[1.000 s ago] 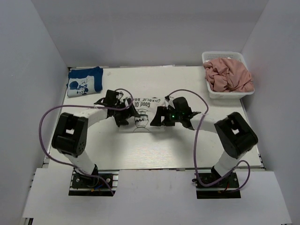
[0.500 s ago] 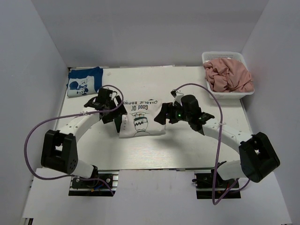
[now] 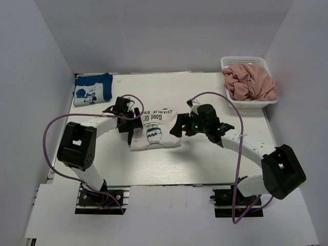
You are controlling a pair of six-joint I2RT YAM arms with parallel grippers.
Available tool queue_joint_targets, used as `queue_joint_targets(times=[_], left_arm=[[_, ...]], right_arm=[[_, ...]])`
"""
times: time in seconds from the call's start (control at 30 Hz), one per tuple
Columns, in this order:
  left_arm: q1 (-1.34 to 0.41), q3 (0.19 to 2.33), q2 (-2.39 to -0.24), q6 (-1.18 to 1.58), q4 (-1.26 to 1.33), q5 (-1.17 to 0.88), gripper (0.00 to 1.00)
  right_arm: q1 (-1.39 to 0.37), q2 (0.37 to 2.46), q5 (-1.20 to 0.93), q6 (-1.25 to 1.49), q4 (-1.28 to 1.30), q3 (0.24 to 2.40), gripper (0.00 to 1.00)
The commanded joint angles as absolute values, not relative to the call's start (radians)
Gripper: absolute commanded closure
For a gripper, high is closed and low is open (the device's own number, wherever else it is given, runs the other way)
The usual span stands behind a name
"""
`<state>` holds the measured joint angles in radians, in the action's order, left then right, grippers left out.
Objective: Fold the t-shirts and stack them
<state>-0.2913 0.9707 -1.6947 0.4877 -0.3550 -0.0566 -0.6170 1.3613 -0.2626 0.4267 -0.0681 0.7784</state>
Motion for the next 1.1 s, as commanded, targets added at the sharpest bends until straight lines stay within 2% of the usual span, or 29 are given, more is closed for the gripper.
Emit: queue_joint_targets(times=[0.0, 0.03, 0.07, 0.13, 0.17, 0.27, 0.5, 0.57, 0.7, 0.87, 1.07], left_arm=[[-0.296, 0.934, -1.769, 0.434, -0.276, -0.181, 0.13], [-0.296, 0.922, -1.782, 0.423, -0.244, -0.198, 0.18], [-0.296, 0.922, -1.795, 0.423, -0.229, -0.215, 0.31], [-0.296, 0.922, -1.807, 0.423, -0.204, -0.236, 0.46], [-0.296, 0.922, -1.816, 0.423, -0.195, -0.236, 0.64], [-0.296, 0.997, -1.839, 0.423, -0.227, -0.206, 1.0], [-0.285, 1.136, -1.758, 0.348, -0.281, -0.048, 1.0], [-0.276, 1.207, -1.727, 0.298, -0.325, 0.051, 1.0], [-0.276, 1.301, -1.684, 0.171, -0.334, 0.115, 1.0], [-0.267, 1.446, -1.694, 0.022, -0.374, 0.338, 1.0], [-0.222, 1.64, -1.766, -0.106, -0.425, 0.44, 1.0]], right_arm=[[-0.614, 1.325, -0.235, 0.422, -0.072, 0.796, 0.1], [-0.615, 1.325, -0.23, 0.422, -0.071, 0.798, 0.1], [-0.618, 1.322, -0.224, 0.425, -0.069, 0.795, 0.1], [-0.614, 1.324, -0.218, 0.423, -0.068, 0.79, 0.1], [-0.615, 1.324, -0.212, 0.422, -0.067, 0.788, 0.1], [-0.614, 1.318, -0.192, 0.423, -0.067, 0.779, 0.1], [-0.611, 1.296, -0.134, 0.413, -0.054, 0.752, 0.1], [-0.614, 1.281, -0.098, 0.416, -0.043, 0.744, 0.1], [-0.614, 1.229, -0.048, 0.407, -0.049, 0.719, 0.1], [-0.615, 1.174, 0.069, 0.403, -0.037, 0.701, 0.1], [-0.612, 1.108, 0.138, 0.408, -0.025, 0.672, 0.1]])
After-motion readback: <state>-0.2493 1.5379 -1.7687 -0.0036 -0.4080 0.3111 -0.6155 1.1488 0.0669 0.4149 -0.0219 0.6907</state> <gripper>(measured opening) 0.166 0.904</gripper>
